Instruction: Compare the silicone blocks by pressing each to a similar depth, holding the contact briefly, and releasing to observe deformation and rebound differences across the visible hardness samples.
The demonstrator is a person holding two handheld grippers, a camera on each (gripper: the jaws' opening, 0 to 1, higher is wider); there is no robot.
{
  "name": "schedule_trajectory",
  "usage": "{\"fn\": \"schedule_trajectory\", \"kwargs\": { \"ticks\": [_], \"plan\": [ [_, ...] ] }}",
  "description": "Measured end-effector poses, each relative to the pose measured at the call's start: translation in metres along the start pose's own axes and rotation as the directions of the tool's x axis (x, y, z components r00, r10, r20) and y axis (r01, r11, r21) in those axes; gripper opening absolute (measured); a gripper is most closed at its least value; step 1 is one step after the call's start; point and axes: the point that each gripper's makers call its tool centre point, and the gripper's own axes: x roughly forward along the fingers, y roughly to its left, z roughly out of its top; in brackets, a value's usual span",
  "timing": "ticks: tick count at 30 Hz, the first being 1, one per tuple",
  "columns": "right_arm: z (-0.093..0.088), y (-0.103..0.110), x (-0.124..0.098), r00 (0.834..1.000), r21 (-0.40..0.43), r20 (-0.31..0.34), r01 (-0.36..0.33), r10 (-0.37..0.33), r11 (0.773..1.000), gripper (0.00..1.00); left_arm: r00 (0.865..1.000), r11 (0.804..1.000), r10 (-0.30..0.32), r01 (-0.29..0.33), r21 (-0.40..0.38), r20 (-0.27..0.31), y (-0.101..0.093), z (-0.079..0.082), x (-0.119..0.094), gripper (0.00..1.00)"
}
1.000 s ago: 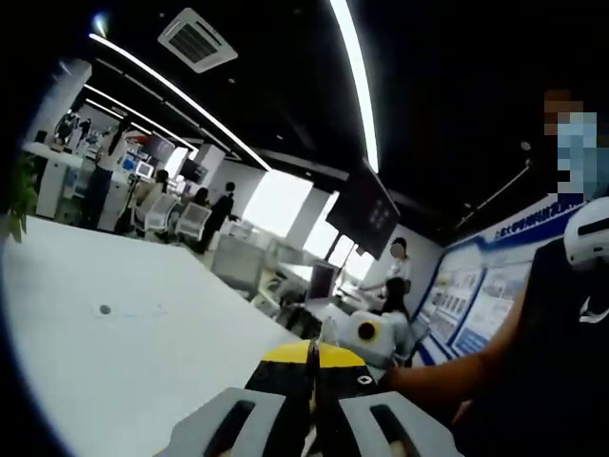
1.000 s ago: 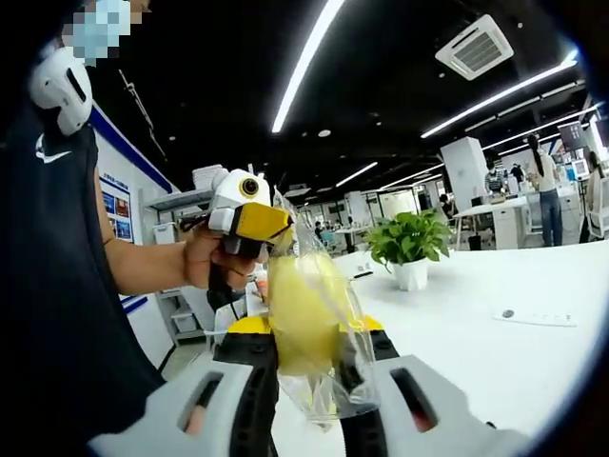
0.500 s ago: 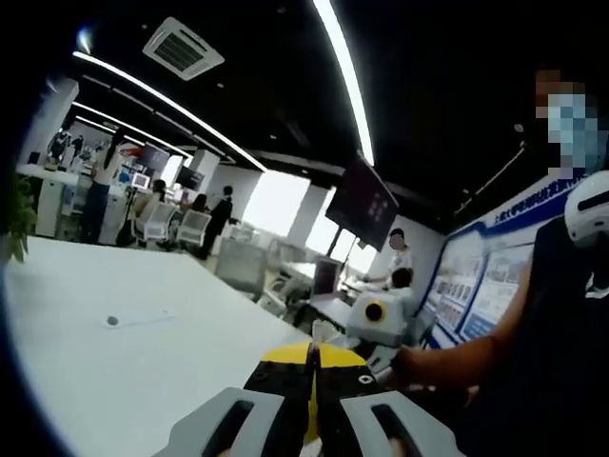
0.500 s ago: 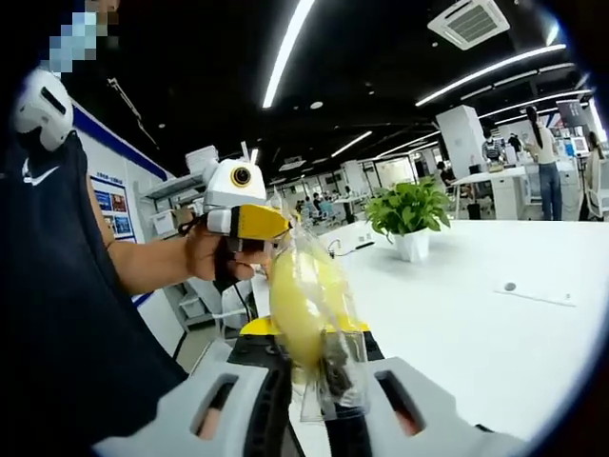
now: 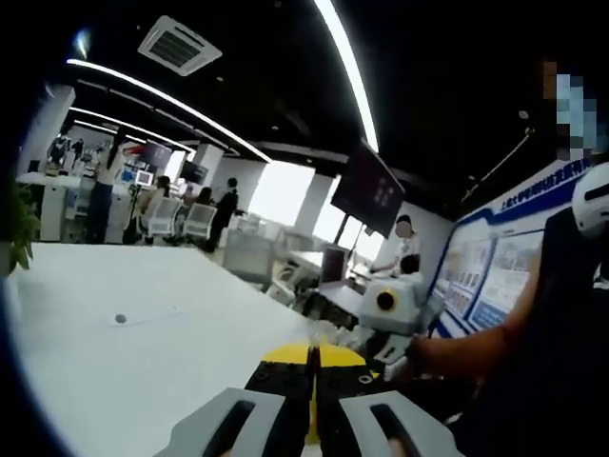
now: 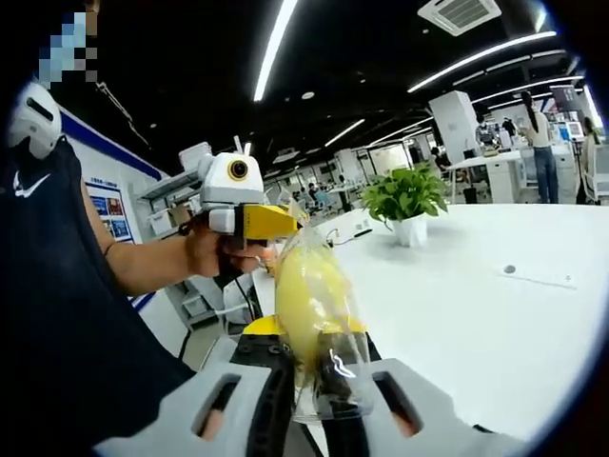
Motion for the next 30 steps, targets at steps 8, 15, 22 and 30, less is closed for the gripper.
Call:
{"fn": "schedule_trajectory", "kwargs": {
  "ticks": [8, 15, 22, 30],
  "plan": [
    [0.005, 0.004, 0.000, 1.000, -0.018, -0.001, -0.005, 0.005, 1.000, 0.03, 1.000, 1.000, 0.000, -0.001, 0.023, 0.005, -0.003, 0.004, -0.005, 0.00],
    [0.006, 0.003, 0.000, 1.000, -0.021, -0.003, -0.012, 0.012, 1.000, 0.05, 1.000, 0.999, 0.010, -0.010, 0.036, -0.002, -0.002, 0.005, -0.007, 0.00],
    [0.008, 0.000, -0.003, 1.000, -0.012, -0.010, -0.007, 0.007, 1.000, 0.06, 1.000, 1.000, 0.007, -0.007, 0.012, 0.013, 0.002, 0.005, -0.006, 0.00],
    [0.010, -0.004, -0.002, 1.000, 0.001, 0.013, -0.006, 0.006, 1.000, 0.05, 1.000, 1.000, 0.012, -0.012, -0.016, 0.018, 0.005, 0.005, -0.006, 0.00]
  ]
}}
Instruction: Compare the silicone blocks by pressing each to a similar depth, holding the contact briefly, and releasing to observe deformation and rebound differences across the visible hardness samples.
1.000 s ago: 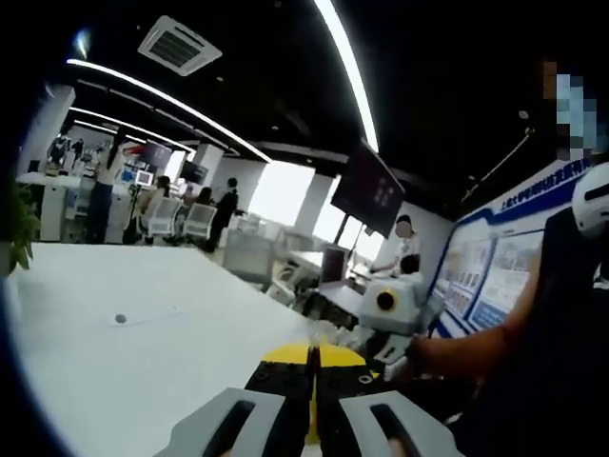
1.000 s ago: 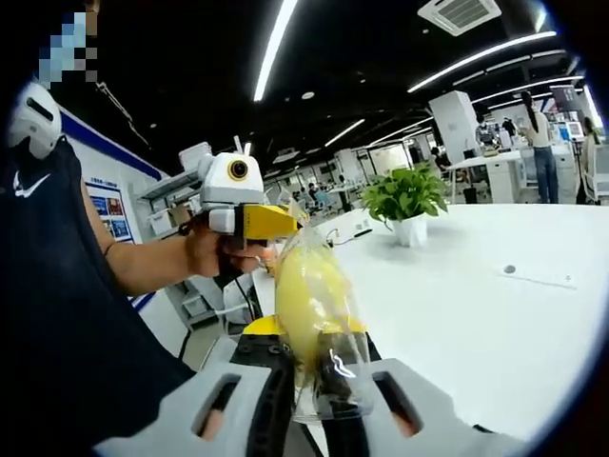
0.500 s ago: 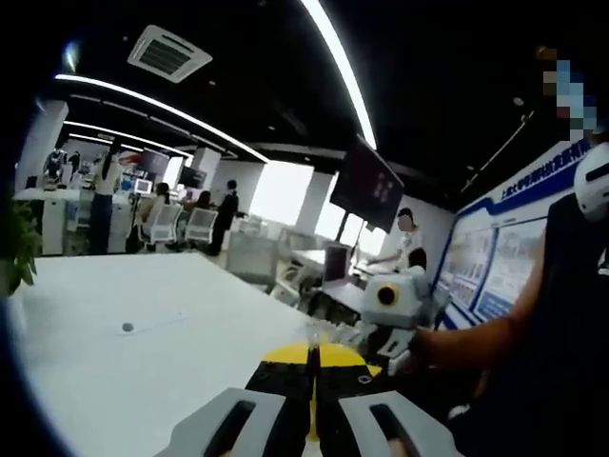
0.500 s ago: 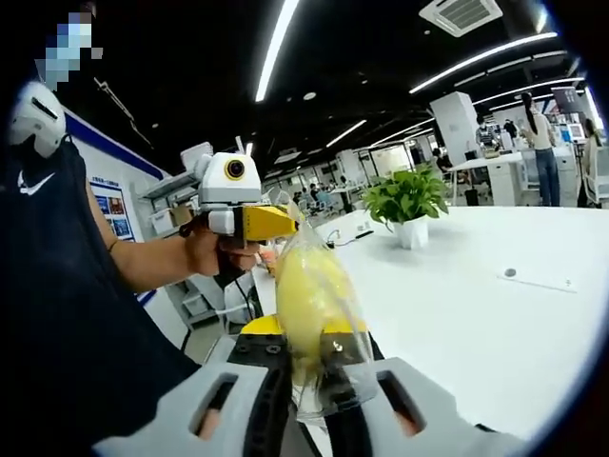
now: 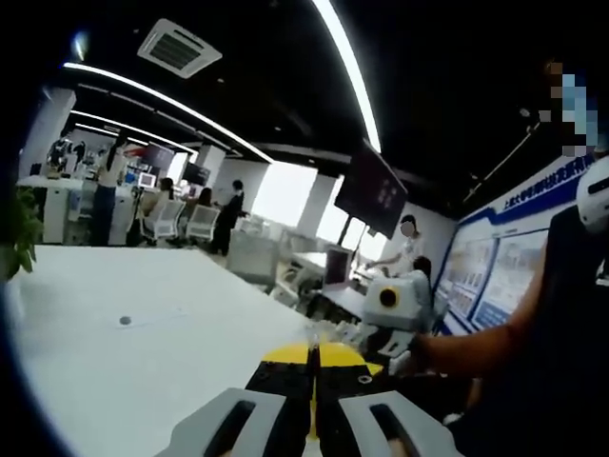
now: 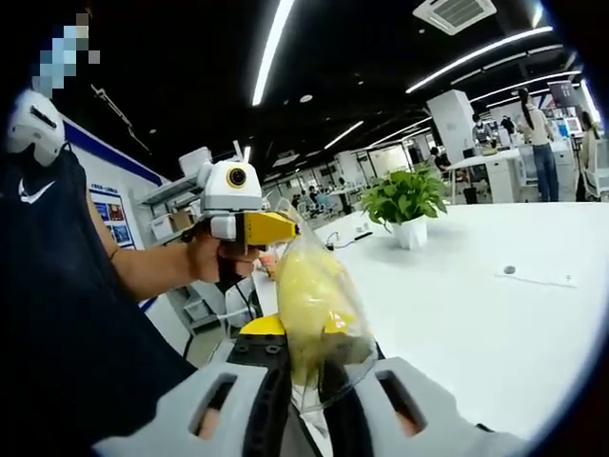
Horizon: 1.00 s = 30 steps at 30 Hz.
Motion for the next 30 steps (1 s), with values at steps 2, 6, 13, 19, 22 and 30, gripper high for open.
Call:
{"fn": "schedule_trajectory", "kwargs": {
  "ticks": [2, 6, 13, 19, 22, 30],
  "plan": [
    [0.001, 0.000, 0.001, 1.000, -0.005, 0.001, -0.005, 0.005, 1.000, 0.04, 1.000, 1.000, 0.000, 0.000, -0.008, 0.008, 0.000, 0.000, 0.000, 0.00],
    [0.001, -0.001, 0.002, 1.000, -0.018, -0.009, -0.020, 0.020, 1.000, 0.03, 1.000, 1.000, 0.005, -0.005, -0.007, 0.009, 0.002, 0.000, 0.000, 0.00],
    [0.005, -0.005, 0.002, 1.000, -0.031, -0.006, -0.007, 0.007, 1.000, 0.01, 1.000, 1.000, 0.009, -0.009, 0.004, 0.016, 0.002, 0.004, 0.002, 0.00],
    [0.000, -0.004, 0.000, 1.000, -0.024, -0.021, -0.020, 0.019, 1.000, 0.00, 1.000, 1.000, -0.004, 0.004, -0.015, -0.001, 0.001, 0.000, 0.002, 0.00],
    [0.002, -0.007, 0.000, 1.000, -0.022, 0.004, -0.010, 0.010, 1.000, 0.01, 1.000, 1.000, -0.005, 0.005, -0.028, 0.009, 0.001, 0.002, 0.004, 0.00],
    [0.010, -0.005, 0.001, 0.999, -0.051, 0.049, -0.008, 0.011, 0.999, 0.07, 0.999, 0.998, -0.012, 0.015, -0.053, 0.050, 0.000, 0.013, 0.003, 0.00]
  ]
}}
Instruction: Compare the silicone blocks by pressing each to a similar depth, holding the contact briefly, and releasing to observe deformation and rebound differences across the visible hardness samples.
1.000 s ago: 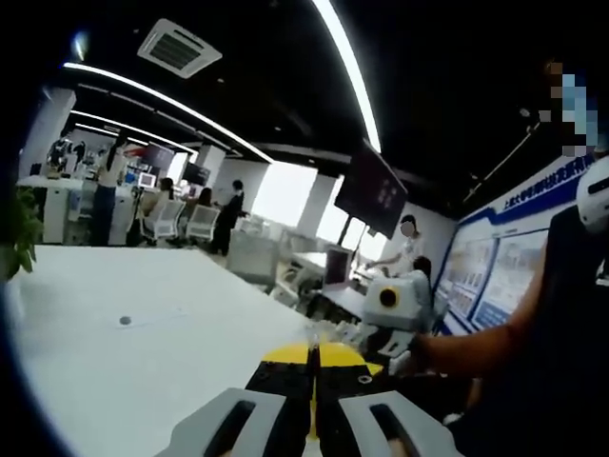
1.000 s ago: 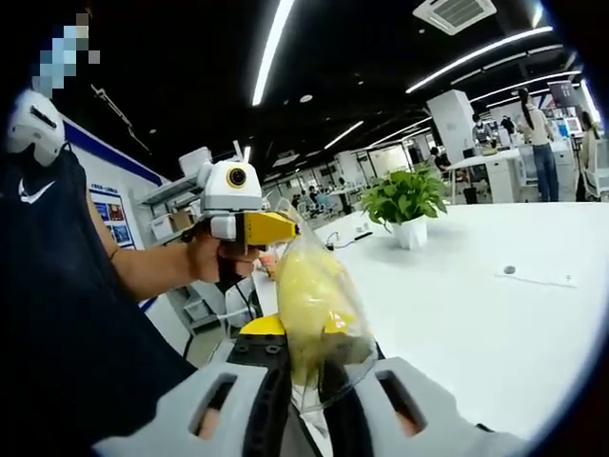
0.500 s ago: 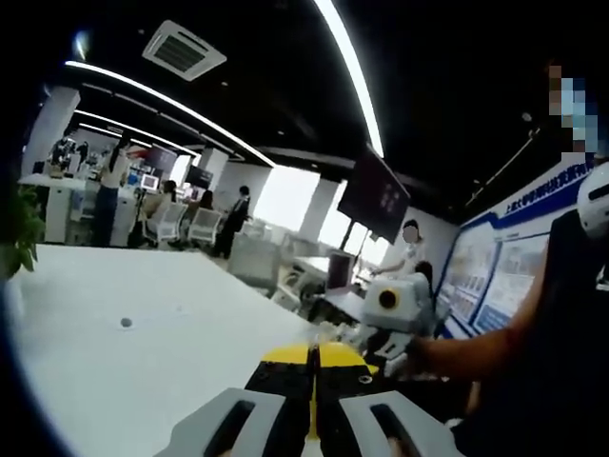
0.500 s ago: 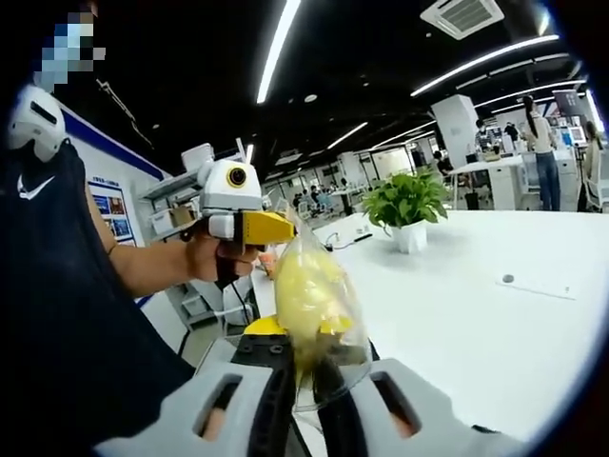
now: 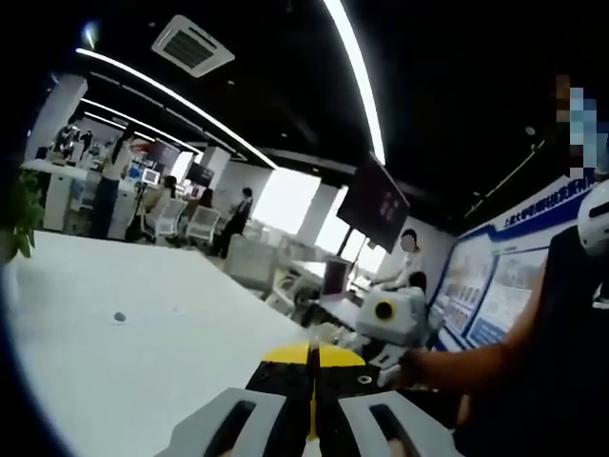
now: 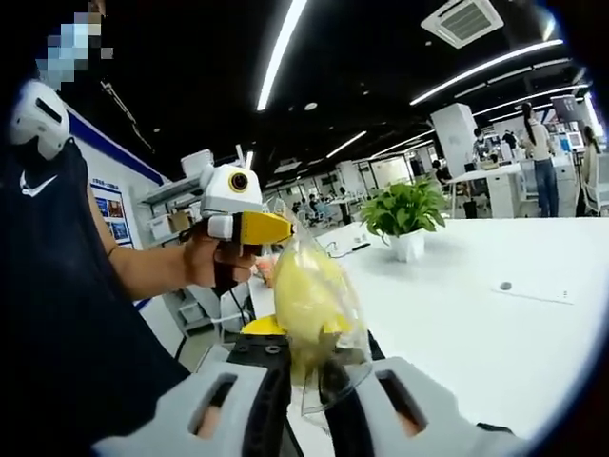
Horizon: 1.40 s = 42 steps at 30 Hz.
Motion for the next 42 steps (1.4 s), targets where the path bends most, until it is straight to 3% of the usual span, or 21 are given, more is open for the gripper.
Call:
{"fn": "schedule_trajectory", "kwargs": {
  "ticks": [2, 8, 14, 21, 25, 34, 42],
  "plan": [
    [0.003, -0.001, 0.001, 1.000, -0.047, 0.024, 0.022, -0.021, 0.999, 0.09, 1.000, 1.000, -0.006, 0.006, 0.004, 0.004, -0.002, 0.002, 0.000, 0.00],
    [0.004, -0.001, 0.005, 0.999, -0.033, 0.044, 0.032, -0.031, 0.999, 0.14, 1.000, 1.000, -0.003, 0.003, 0.012, 0.006, -0.006, 0.008, -0.001, 0.00],
    [0.007, 0.000, 0.008, 0.998, -0.032, 0.056, 0.039, -0.037, 0.999, 0.27, 1.000, 1.000, -0.010, 0.010, 0.023, 0.007, -0.008, 0.012, -0.002, 0.00],
    [0.016, -0.005, 0.008, 0.992, -0.044, 0.103, 0.081, -0.077, 0.996, 0.63, 1.000, 0.999, -0.015, 0.015, 0.039, -0.002, -0.012, 0.014, -0.001, 0.00],
    [0.017, -0.013, 0.010, 0.984, -0.042, 0.101, 0.149, -0.144, 0.988, 0.97, 1.000, 0.999, -0.024, 0.024, 0.026, 0.006, -0.013, 0.016, -0.001, 0.00],
    [0.025, -0.018, 0.000, 0.973, -0.082, 0.123, 0.208, -0.197, 0.975, 0.97, 0.999, 0.999, -0.028, 0.027, 0.030, 0.017, -0.013, 0.022, 0.001, 0.00],
    [0.030, -0.036, -0.025, 0.950, -0.119, 0.145, 0.295, -0.277, 0.948, 0.97, 1.000, 1.000, -0.009, 0.009, -0.002, 0.025, -0.003, 0.026, 0.002, 0.00]
  ]
}}
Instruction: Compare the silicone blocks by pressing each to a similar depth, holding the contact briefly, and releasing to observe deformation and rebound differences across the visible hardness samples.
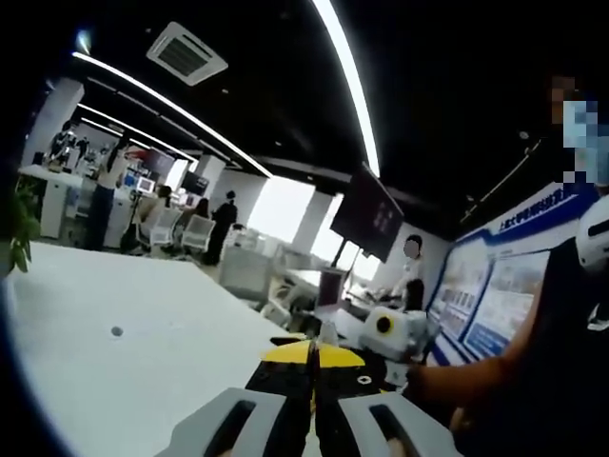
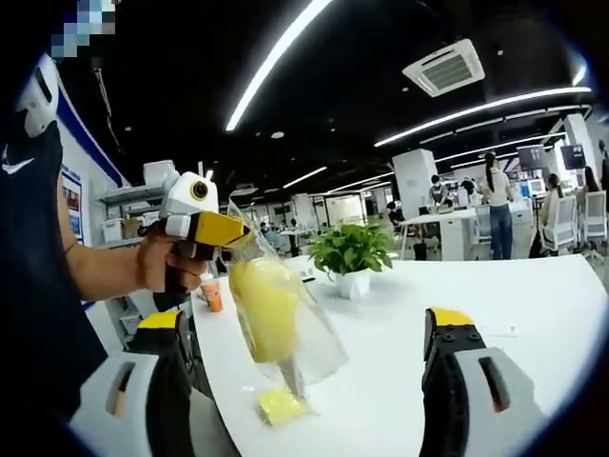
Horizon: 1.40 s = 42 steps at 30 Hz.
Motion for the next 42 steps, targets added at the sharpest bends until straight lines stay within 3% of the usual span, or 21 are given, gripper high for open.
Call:
{"fn": "schedule_trajectory", "kwargs": {
  "ticks": [6, 11, 16, 19, 28, 33, 42],
  "plan": [
    [-0.012, -0.018, -0.025, 0.997, 0.011, -0.015, 0.070, -0.070, 0.997, 0.97, 0.999, 0.999, 0.037, -0.037, -0.024, -0.002, 0.010, -0.010, 0.005, 0.00],
    [-0.039, -0.032, -0.047, 0.987, -0.041, -0.078, 0.140, -0.142, 0.989, 0.97, 0.998, 0.997, 0.058, -0.058, -0.049, 0.002, 0.015, -0.019, 0.009, 0.00],
    [-0.054, -0.042, -0.067, 0.976, -0.059, -0.059, 0.205, -0.208, 0.977, 0.97, 0.997, 0.993, 0.077, -0.076, -0.092, 0.000, 0.022, -0.029, 0.013, 0.00],
    [-0.066, -0.046, -0.076, 0.970, -0.023, -0.071, 0.231, -0.232, 0.973, 0.97, 0.997, 0.991, 0.083, -0.082, -0.102, 0.001, 0.025, -0.032, 0.015, 0.00],
    [-0.086, -0.053, -0.094, 0.954, -0.002, -0.086, 0.287, -0.286, 0.958, 0.97, 0.996, 0.990, 0.088, -0.090, -0.112, -0.017, 0.032, -0.044, 0.023, 0.00],
    [-0.114, -0.052, -0.101, 0.943, -0.022, -0.149, 0.298, -0.298, 0.954, 0.97, 0.995, 0.986, 0.099, -0.100, -0.134, -0.016, 0.041, -0.058, 0.022, 0.00],
    [-0.148, -0.048, -0.113, 0.926, -0.039, -0.203, 0.317, -0.318, 0.948, 0.97, 0.993, 0.976, 0.120, -0.122, -0.179, -0.023, 0.051, -0.084, 0.020, 0.00]
  ]
}}
